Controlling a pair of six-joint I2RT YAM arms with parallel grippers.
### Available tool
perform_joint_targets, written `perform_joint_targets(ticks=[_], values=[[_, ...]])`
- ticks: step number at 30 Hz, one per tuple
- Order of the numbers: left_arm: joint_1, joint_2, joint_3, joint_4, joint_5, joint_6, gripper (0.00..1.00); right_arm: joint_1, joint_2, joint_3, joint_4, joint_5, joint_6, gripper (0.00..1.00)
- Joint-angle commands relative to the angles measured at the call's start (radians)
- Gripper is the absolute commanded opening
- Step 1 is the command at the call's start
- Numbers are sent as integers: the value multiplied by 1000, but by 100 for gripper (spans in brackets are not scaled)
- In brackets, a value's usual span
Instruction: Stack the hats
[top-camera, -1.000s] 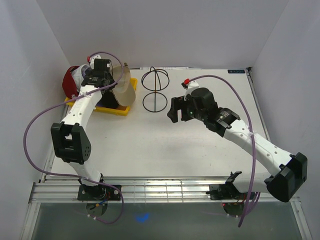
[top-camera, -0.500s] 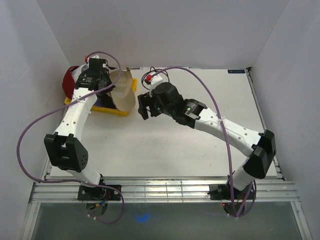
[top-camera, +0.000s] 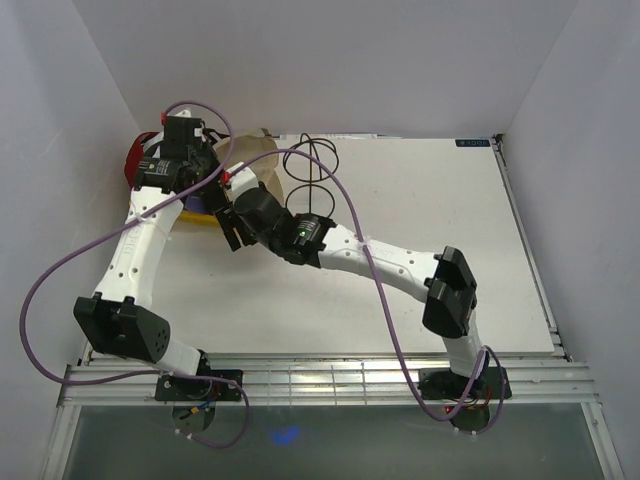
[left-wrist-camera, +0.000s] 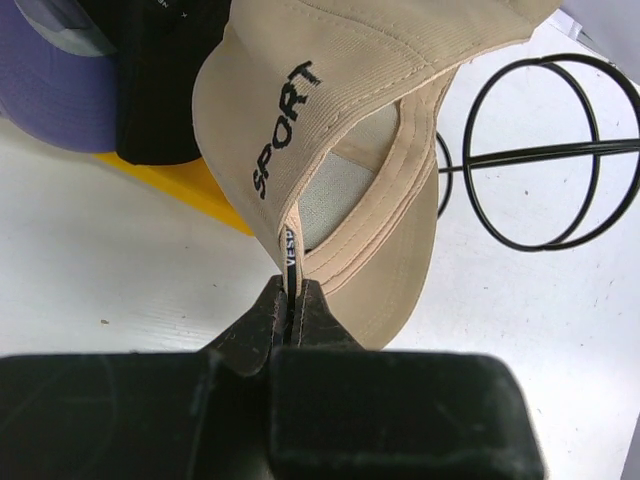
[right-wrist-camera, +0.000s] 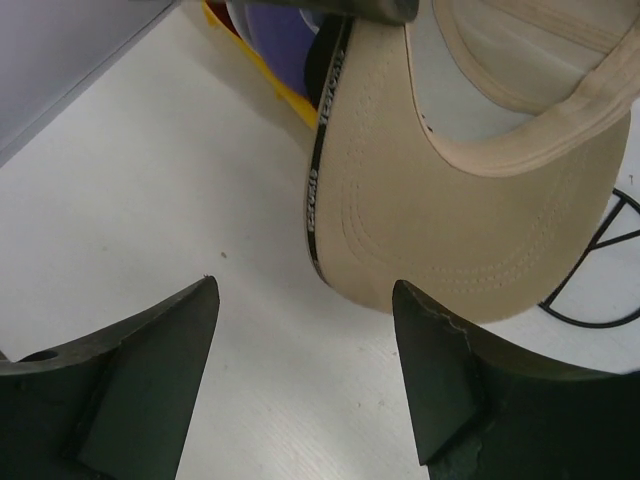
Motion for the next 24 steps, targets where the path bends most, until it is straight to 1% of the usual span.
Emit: perform_joint_targets(ticks=[1, 8, 11, 12, 15, 20, 22, 23, 24], values=[[-6, -62, 34, -18, 25, -9, 0, 19, 43, 137, -5, 108, -29, 76], [-6, -119, -8, -29, 36, -13, 0, 22, 119, 232, -37, 172, -35, 76], [-6, -138, -23, -32, 46, -18, 0, 22, 139, 263, -60, 177, -39, 72], [-6, -142, -26, -32, 48, -20, 0, 22, 139, 265, -61, 178, -36, 65], [-6, -156, -34, -30, 56, -23, 0, 24, 137, 260, -66, 174, -35, 52], [-6, -173, -38, -32, 77, -29, 0, 23, 126, 254, -68, 180, -45, 43], [-8, -178, -37, -30, 83, -32, 0, 24, 125, 255, -72, 177, -52, 32], [-6, -182, -32, -30, 85, -33, 0, 23, 120, 257, -75, 178, -50, 23], [-6, -185, -32, -29, 85, -35, 0, 22, 117, 257, -77, 177, -47, 16]])
